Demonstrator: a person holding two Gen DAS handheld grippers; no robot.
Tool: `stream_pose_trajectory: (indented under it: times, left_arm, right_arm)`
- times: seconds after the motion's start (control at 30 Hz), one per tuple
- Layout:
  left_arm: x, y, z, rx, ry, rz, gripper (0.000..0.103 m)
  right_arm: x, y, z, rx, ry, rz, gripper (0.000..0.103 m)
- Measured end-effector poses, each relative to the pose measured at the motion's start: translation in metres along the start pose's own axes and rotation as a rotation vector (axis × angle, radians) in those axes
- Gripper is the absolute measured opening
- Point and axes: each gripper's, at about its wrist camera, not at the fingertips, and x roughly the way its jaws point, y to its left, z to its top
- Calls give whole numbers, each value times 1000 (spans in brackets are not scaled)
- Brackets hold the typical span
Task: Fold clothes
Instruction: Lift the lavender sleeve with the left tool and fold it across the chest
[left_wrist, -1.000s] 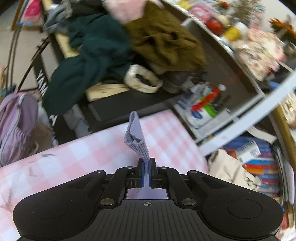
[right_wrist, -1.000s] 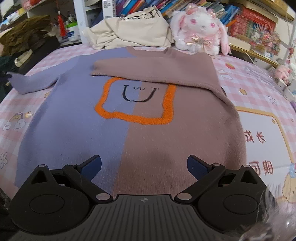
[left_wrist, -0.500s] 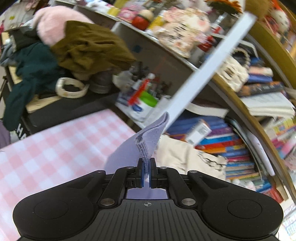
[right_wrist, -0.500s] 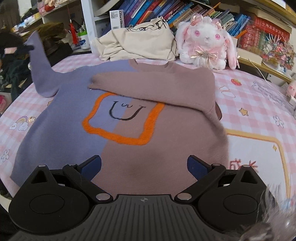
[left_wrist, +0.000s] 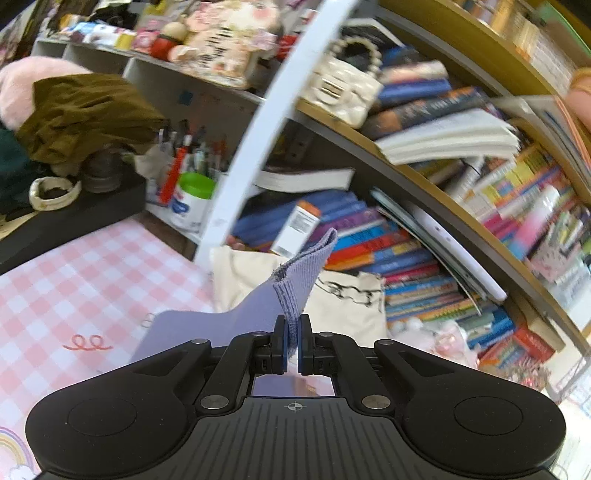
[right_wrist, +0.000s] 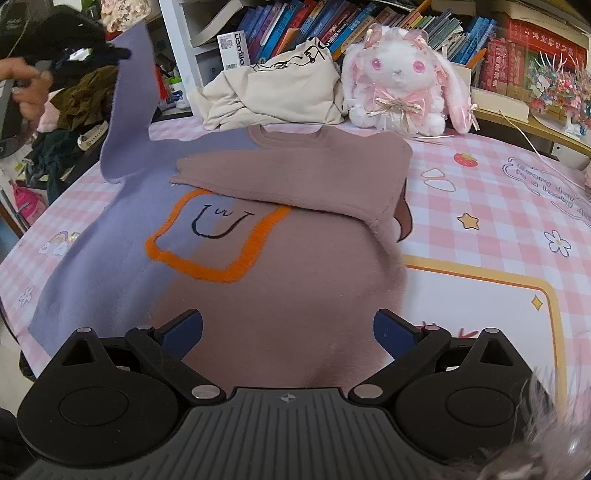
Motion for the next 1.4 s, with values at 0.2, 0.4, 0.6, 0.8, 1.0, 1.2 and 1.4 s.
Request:
stream_pose_trajectory:
  times: [0.2,0.4,0.6,0.8,1.0,1.2,1.4]
  left_arm:
    - [4,-26,-10,21,4,-2,3]
    - [12,-46,-16,29,12,-10,3]
    - [21,-67,-25,35,37,-35,3]
    - [31,-94,-45,92,85,-70,3]
    - [42,-105,-68,107,132,-85,3]
    - [52,-108,-83,105,210,-68,23]
    - [25,-104,-78,117,123,-88,74]
  right_arm:
    - [-8,-20,-5,11,-4,26,100]
    - [-18,-33,-13,17,-13,34,100]
    - [-27,-45,-20,44,-20,22,100]
    - [-31,-53,-24,54,-18,13,100]
    - [-33,-57,-26,55,4,7,100]
    - [-28,-52,-24,40,18,20,100]
    - [-23,-47,-21,29,23,37,100]
